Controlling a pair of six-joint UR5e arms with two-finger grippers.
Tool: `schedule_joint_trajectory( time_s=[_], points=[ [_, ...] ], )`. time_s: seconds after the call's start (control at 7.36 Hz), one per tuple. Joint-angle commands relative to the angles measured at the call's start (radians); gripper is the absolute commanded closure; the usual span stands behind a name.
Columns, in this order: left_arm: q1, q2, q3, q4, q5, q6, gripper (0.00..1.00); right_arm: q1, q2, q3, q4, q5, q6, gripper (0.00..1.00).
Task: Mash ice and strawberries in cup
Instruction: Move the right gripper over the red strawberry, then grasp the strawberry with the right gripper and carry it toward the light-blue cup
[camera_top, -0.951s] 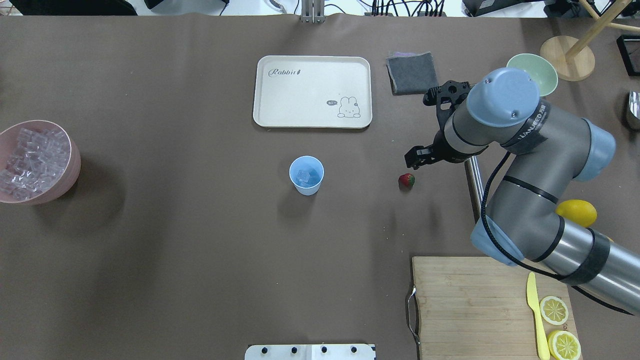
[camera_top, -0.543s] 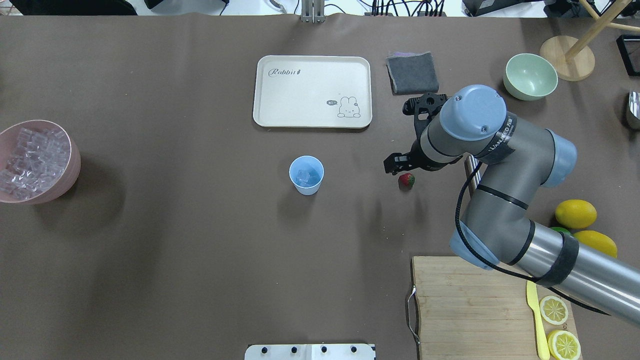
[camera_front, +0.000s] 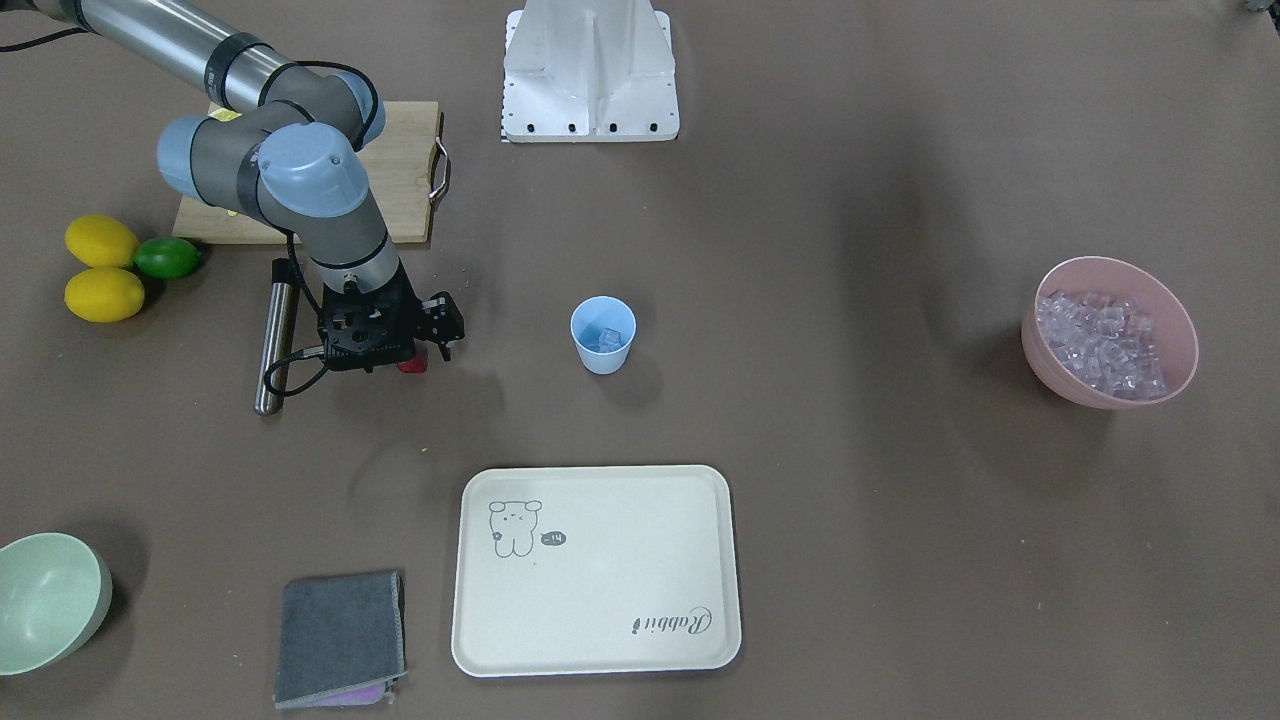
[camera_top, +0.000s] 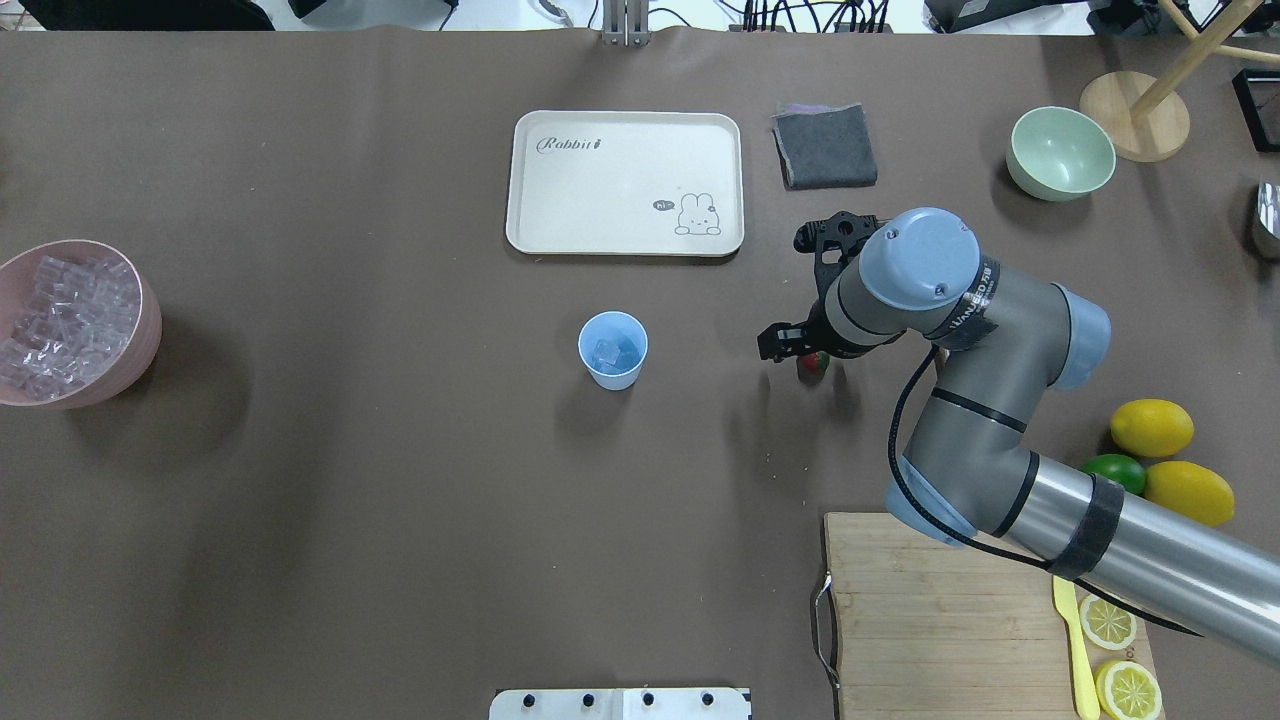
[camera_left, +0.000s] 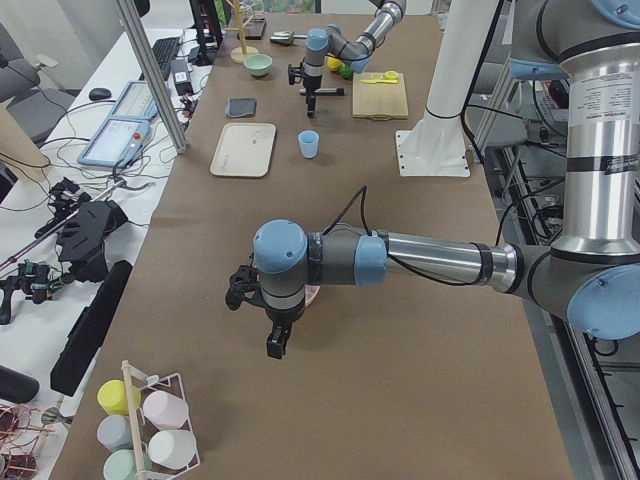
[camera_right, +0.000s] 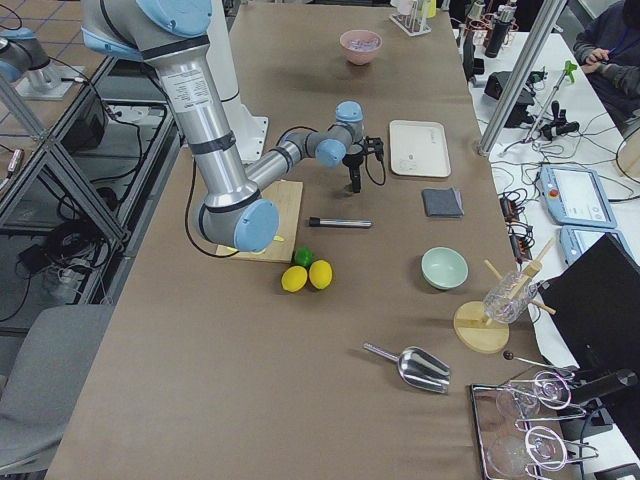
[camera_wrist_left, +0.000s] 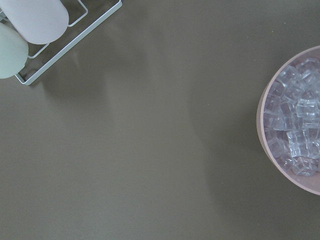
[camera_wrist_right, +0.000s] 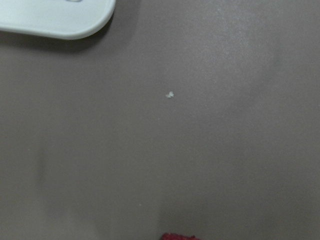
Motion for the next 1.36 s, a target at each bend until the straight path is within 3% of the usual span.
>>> schedule_joint_trajectory(
  time_s=[0.0,0.14,0.27,0.41,0.54,0.81,1.22],
  points=[
    [0.000,0.005,0.000,-0.008,0.001,0.000,0.01,-0.003,-0.004,-0.003,0.001,-0.002,0.000,0.24],
    [0.000,0.005,0.000,-0.008,-0.001,0.000,0.01,-0.003,-0.007,-0.004,0.001,-0.002,0.002,0.28],
    [0.000,0.005,0.000,-0.014,0.001,0.000,0.01,-0.004,-0.010,-0.004,-0.003,-0.002,0.002,0.42],
    [0.000,0.007,0.003,-0.034,0.001,0.000,0.00,-0.004,-0.008,-0.001,-0.009,-0.001,0.003,0.86],
    [0.000,0.007,0.003,-0.035,0.001,-0.001,0.00,-0.006,-0.007,0.003,-0.011,-0.002,0.003,1.00],
    [0.000,0.007,0.005,-0.035,0.001,0.000,0.00,-0.001,0.014,0.023,-0.014,-0.002,0.003,1.00],
    [0.000,0.007,0.006,-0.035,-0.001,-0.001,0.00,0.002,0.137,0.022,-0.029,-0.005,0.005,1.00]
  ],
)
